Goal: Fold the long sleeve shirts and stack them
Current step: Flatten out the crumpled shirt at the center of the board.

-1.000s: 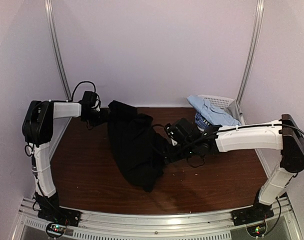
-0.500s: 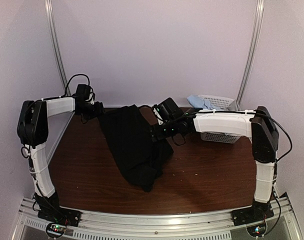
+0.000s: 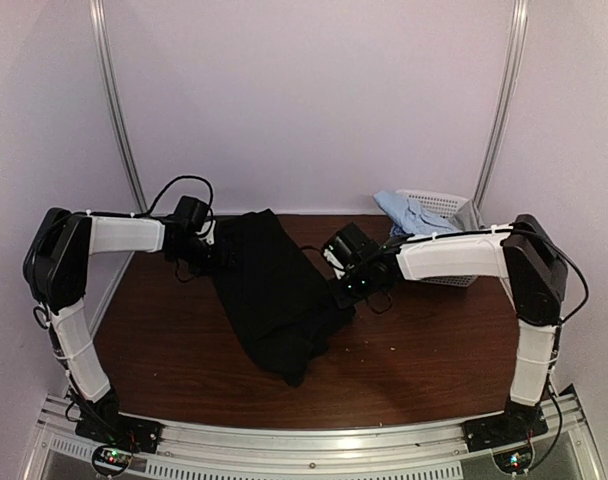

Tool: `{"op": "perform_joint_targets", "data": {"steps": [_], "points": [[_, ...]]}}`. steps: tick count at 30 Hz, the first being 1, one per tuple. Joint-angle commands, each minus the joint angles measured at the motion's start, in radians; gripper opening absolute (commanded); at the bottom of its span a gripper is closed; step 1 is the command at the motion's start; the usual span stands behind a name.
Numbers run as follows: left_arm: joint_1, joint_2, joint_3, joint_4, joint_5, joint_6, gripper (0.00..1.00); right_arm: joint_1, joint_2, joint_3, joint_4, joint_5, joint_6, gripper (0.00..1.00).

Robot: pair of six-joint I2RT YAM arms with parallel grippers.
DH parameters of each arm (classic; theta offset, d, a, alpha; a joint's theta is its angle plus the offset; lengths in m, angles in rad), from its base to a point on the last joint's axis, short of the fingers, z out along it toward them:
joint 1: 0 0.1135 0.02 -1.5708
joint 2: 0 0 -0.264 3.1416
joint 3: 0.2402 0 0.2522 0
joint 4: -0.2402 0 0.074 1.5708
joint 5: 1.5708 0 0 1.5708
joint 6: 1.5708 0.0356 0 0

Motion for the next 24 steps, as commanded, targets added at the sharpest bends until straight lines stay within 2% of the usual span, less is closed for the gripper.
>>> {"op": "perform_joint_targets", "data": {"steps": [1,6,9,10,14,17,19,24], "points": [[0.015,-0.071,-0.065,0.038,-0.006,-0.030,0.68,0.027,-0.189,-0.205,-0.010,0.001,0.051,0.00],[0.015,-0.059,-0.064,0.021,-0.005,-0.017,0.68,0.115,-0.336,-0.475,0.069,-0.049,0.183,0.00],[0.016,-0.048,-0.059,0.005,-0.016,-0.012,0.68,0.172,-0.368,-0.560,0.104,-0.063,0.230,0.11],[0.018,-0.046,-0.058,-0.001,-0.021,-0.014,0.68,0.182,-0.378,-0.568,0.097,-0.054,0.239,0.18],[0.031,-0.051,-0.067,-0.017,-0.058,-0.022,0.67,0.191,-0.467,-0.566,0.051,-0.006,0.249,0.50],[0.042,-0.044,-0.067,-0.016,-0.062,-0.016,0.67,0.189,-0.509,-0.531,0.018,0.047,0.229,0.66],[0.045,-0.025,-0.054,-0.016,-0.080,-0.010,0.67,0.181,-0.491,-0.486,0.010,0.068,0.195,0.70],[0.059,0.049,0.003,-0.016,-0.112,-0.008,0.66,0.123,-0.371,-0.362,0.048,0.065,0.133,0.71]]}}
